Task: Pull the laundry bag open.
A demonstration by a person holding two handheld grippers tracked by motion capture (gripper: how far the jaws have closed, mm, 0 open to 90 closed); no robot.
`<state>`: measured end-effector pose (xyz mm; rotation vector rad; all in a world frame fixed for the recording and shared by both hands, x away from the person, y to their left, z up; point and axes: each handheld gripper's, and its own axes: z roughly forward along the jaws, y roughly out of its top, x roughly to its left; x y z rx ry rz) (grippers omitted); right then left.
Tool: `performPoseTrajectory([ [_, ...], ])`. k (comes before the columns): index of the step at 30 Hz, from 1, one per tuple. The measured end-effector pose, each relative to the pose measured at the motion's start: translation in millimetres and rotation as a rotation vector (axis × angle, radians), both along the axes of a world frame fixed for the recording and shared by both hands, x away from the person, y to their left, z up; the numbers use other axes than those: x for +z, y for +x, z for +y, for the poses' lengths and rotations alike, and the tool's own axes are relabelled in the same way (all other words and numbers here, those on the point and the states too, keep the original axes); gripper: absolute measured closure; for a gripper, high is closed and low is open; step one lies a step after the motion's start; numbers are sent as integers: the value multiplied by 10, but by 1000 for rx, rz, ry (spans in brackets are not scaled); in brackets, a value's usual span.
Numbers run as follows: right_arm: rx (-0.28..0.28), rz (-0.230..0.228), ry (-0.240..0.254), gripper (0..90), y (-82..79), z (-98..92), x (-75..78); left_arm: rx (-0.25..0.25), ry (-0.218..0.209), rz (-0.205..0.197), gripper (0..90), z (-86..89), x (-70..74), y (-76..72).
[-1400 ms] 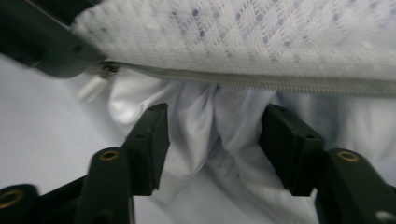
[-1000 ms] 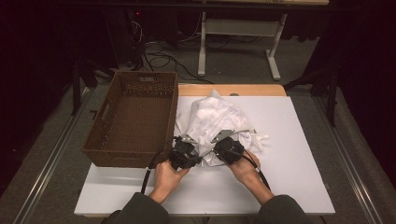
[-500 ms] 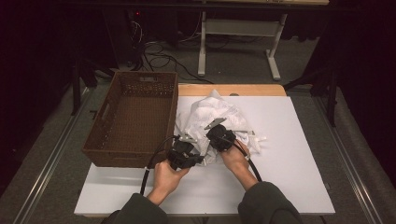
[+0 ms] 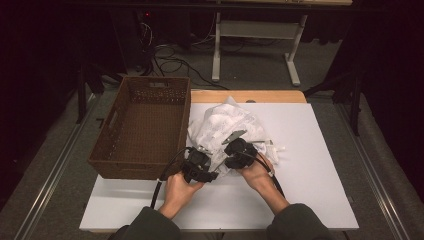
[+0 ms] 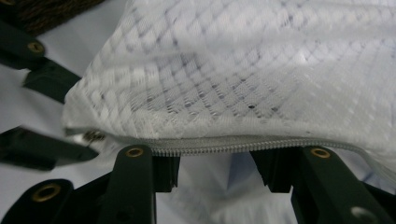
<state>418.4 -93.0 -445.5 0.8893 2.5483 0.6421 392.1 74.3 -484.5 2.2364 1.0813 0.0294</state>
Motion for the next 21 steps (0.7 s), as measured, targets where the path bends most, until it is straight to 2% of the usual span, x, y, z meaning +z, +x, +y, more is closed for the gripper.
performPoseTrajectory([
  [3,-2,-4,-20,525,-76,-60,-15,-6,7,-17,700,-16,10,-25],
  [6,-2,-6,0,516,-116,-119,-40,-10,4,-20,773,-1,21,-30],
  [8,-4,0,14,515,-136,-131,-56,-11,4,-18,791,7,35,-33],
  [11,13,16,-7,538,-150,-106,-94,-7,-5,-24,803,12,60,-55],
  [14,31,30,-41,645,-130,-44,-160,-15,-13,-25,808,26,88,-92],
  [18,21,31,-38,817,-41,75,-241,-29,-14,-23,811,31,116,-130],
  [21,15,7,-50,857,14,193,-225,-24,-29,-25,813,52,149,-150],
])
